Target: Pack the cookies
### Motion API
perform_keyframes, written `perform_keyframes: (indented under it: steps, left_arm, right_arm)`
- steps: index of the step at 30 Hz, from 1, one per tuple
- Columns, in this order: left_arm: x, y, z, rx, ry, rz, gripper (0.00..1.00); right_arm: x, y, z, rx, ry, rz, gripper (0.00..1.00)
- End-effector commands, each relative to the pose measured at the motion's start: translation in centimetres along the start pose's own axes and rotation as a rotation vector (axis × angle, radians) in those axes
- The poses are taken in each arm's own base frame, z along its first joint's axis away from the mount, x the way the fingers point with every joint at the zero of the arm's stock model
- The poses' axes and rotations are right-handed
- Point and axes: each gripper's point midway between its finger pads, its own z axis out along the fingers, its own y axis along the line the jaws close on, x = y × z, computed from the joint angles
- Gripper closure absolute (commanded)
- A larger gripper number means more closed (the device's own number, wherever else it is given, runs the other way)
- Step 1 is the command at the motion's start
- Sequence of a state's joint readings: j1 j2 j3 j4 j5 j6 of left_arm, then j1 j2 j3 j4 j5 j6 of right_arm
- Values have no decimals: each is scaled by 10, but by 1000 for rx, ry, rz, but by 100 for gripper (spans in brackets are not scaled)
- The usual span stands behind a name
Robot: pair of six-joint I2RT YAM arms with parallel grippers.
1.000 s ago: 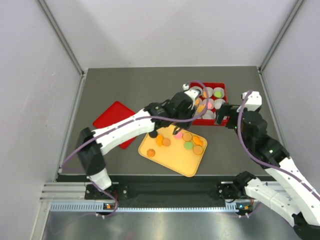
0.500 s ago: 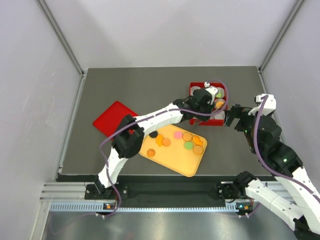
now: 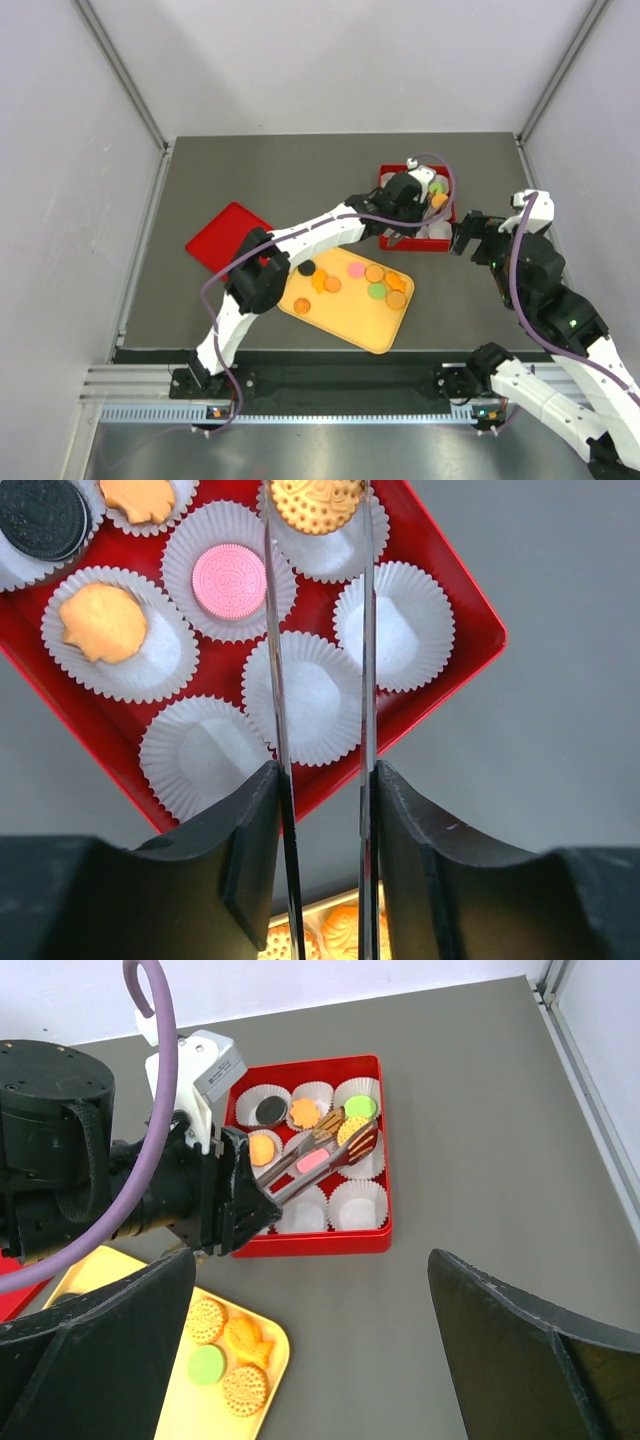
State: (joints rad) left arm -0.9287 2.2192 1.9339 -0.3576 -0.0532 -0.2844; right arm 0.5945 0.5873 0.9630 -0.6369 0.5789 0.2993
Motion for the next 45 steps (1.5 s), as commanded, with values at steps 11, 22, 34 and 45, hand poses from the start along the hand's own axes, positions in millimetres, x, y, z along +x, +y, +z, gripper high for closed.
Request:
perform_keyframes:
  steps: [11,22,34,45]
  left_arm:
    - [-40,-7,-5,20,-103,14,51]
    - [-52,-10,-26,29,-130,17,47]
    - [-72,-10,-119,32,-179,-24,51]
    - [33,25,-221,-48,44,-40,51]
  right_arm:
    - [-8,-1,-2,5,-16,5,0]
    - [-6,1,0,0,-11,9,0]
    - [-4,13,11,-23,-1,5,0]
    - [16,40,37,-94,42,2,0]
